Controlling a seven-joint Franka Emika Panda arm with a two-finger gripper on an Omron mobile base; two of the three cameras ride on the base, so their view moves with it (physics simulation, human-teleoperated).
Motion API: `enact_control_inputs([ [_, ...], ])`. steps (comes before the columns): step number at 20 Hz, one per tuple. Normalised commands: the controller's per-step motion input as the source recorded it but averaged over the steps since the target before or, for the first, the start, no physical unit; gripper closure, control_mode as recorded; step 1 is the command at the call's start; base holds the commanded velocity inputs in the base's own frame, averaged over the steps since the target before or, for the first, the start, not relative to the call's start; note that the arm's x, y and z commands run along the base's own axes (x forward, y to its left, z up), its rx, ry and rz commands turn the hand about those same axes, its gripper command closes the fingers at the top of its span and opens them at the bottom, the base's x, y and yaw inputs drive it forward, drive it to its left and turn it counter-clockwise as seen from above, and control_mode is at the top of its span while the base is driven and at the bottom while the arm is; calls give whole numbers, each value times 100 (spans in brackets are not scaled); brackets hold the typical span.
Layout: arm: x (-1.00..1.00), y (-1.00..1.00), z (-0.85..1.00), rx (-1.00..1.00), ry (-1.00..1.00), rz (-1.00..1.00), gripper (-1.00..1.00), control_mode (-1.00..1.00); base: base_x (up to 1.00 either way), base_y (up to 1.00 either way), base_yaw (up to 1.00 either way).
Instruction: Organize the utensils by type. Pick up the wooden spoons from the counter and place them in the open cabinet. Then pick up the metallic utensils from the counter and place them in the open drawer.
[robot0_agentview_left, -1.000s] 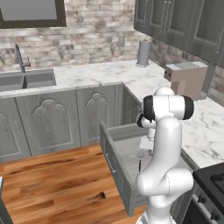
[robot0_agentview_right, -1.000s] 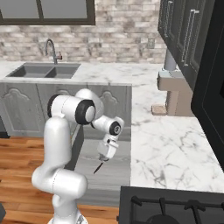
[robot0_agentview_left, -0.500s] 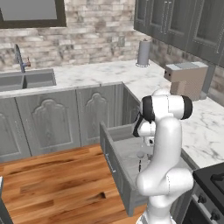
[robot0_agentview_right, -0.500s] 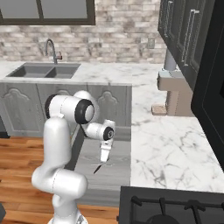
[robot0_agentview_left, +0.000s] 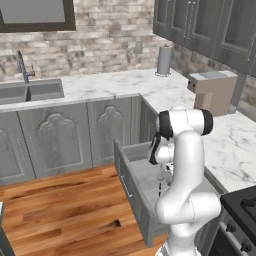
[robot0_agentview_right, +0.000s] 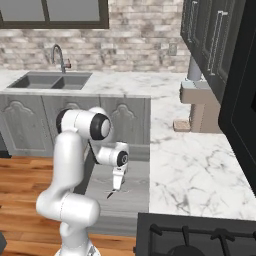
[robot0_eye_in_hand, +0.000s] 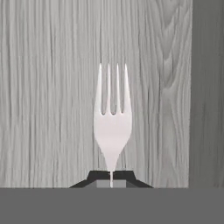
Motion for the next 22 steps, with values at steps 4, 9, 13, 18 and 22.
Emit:
enact_control_inputs([
  [4,28,-3,-36,-11,-12,0,100,-100,0,0,0],
  [9,3,-5,-33,-4,-7,0,100,-100,0,0,0],
  [13,0,-8,-28,0,-1,-1,100,-100,0,0,0],
  [18,0,-10,-19,0,0,0,100,-100,0,0,0],
  [22,-4,-5,-4,0,0,0,-100,-100,0,0,0],
])
